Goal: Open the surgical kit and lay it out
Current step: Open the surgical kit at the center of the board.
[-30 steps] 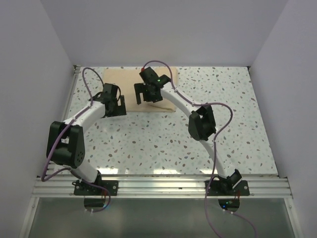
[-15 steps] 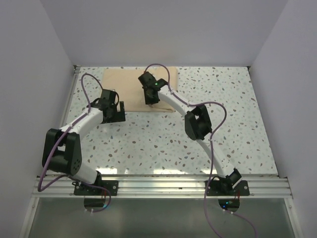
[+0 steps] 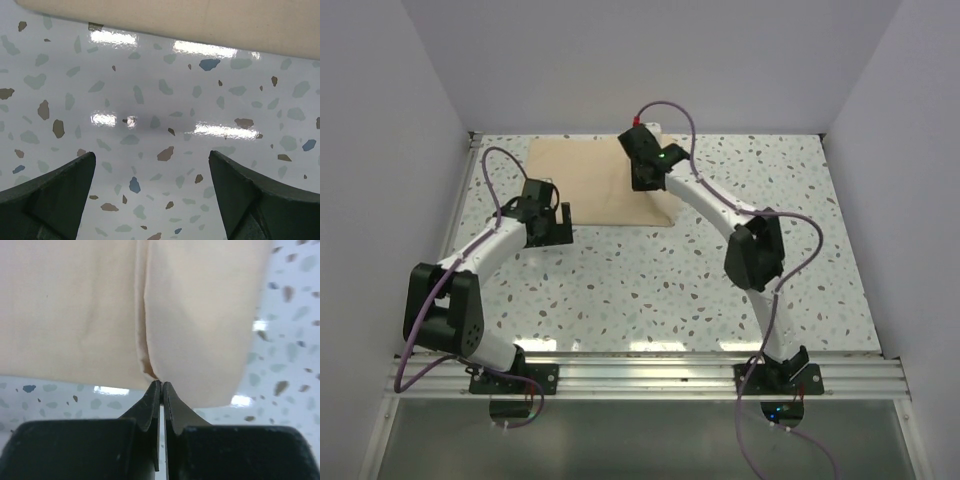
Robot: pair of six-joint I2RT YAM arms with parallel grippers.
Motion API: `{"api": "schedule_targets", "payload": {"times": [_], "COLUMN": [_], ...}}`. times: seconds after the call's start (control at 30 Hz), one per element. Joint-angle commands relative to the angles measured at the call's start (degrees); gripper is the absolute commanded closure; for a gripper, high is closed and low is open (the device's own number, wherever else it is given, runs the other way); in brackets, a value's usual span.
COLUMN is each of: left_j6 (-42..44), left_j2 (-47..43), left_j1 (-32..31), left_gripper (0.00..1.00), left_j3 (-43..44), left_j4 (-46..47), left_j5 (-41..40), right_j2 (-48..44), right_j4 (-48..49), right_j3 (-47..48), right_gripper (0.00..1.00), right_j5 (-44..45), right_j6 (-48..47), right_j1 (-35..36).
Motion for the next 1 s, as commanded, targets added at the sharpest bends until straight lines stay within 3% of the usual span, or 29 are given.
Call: {"api": "schedule_targets", "payload": {"times": [0.0,0.2,0.23,0.27,0.3,0.33,0.5,0.67,0.97], "left_j6": [1.05,-0.44,-0.80,-1.67,-2.11,-2.64,-6.59,-11.68,-21.53], "left_j2": [-2.00,-1.29,-1.12,-0.86,-0.77,-0.42,1.78,5.03,12.68], "left_j1": [0.58,0.50,0.41,0.41,0.41,0.50,0.50,0.50,0.67], "left_gripper": [0.01,0.01,0.01,0.01,0.00,0.01,0.01,0.01,0.01], "left_j3": [3.51,5.71,5.97,5.97,5.97,5.80,3.60,2.99,5.62], "left_j4": [-0.45,-1.50,-1.51,-1.51,-1.33,-1.07,2.00,5.78,13.25], "left_j5": [0.07,0.68,1.21,1.56,1.91,2.96,6.22,6.84,4.03], "right_j2": [-13.75,-23.96,-24.49,-24.41,-24.23,-23.79,-22.64,-28.09,-29.07], "right_j4": [1.72,2.07,1.72,1.37,1.11,0.50,-5.05,-0.13,5.05], "right_j3": [-6.87,-24.81,-27.79,-28.95,-29.83,-30.36,-30.98,-33.71,-27.91], "right_gripper": [1.00,1.00,0.88,0.69,0.41,0.02,0.01,0.02,0.02], "right_j5": [8.45,8.98,9.06,9.24,9.59,10.63,12.23,8.37,4.15], "right_j6": [0.95,1.30,1.13,0.86,0.60,0.34,1.21,-1.07,-4.15], "right_j1": [-3.60,-9.40,-10.89,-11.60,-12.13,-13.35,-17.14,-18.11,-18.81]}}
